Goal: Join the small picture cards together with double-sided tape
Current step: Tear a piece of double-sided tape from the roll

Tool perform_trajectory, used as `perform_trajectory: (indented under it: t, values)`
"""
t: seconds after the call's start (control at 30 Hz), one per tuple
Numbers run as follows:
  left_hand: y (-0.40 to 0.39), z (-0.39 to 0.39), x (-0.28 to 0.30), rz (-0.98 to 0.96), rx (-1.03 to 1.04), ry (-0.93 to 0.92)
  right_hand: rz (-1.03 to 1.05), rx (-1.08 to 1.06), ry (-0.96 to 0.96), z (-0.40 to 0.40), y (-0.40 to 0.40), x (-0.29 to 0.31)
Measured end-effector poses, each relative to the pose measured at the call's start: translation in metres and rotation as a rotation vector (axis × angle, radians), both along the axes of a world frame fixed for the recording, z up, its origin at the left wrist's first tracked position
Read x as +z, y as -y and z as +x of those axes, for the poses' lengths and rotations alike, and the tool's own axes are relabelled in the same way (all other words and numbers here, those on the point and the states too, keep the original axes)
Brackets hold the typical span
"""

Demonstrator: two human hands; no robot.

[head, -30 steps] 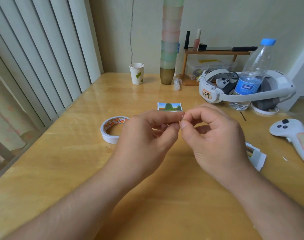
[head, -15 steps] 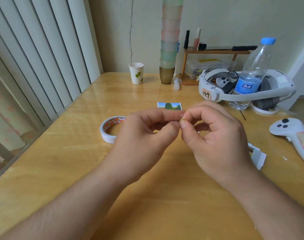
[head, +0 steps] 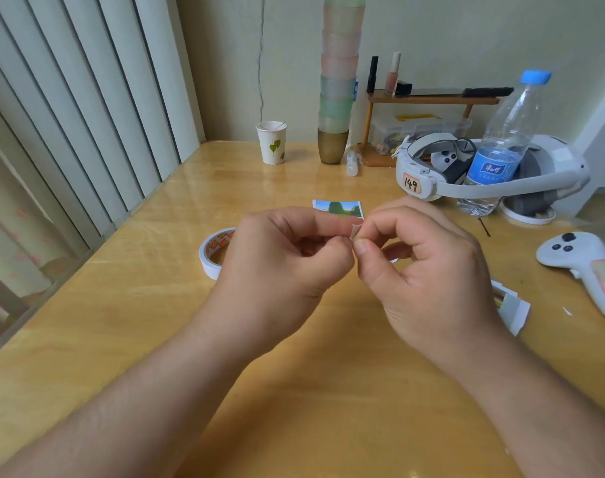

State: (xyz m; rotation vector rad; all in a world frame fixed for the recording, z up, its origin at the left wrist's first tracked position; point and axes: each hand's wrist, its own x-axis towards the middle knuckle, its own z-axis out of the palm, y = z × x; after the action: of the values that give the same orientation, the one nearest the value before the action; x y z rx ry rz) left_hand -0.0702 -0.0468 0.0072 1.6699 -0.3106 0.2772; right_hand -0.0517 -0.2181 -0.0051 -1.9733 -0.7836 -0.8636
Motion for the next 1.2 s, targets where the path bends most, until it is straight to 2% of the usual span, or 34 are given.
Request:
perform_trajectory:
  t: [0.33, 0.53, 0.87, 1.2]
  values:
    - [0.002, 0.003, 0.000, -0.169, -0.067, -0.149, 0.024, -0.007, -0.002, 0.000, 0.004, 0.002]
    - [0.008, 0.001, -0.005, -0.135, -0.027, -0.111, -0.019, -0.080, 0.097, 0.001, 0.006, 0.001]
    - [0.024, -0.006, -0.006, -0.203, 0.025, -0.064, -0.083, -0.199, 0.222, 0.003, 0.002, 0.001]
    - [0.024, -0.006, -0.005, -0.228, 0.020, -0.076, -0.033, -0.138, 0.120, 0.001, -0.001, 0.001]
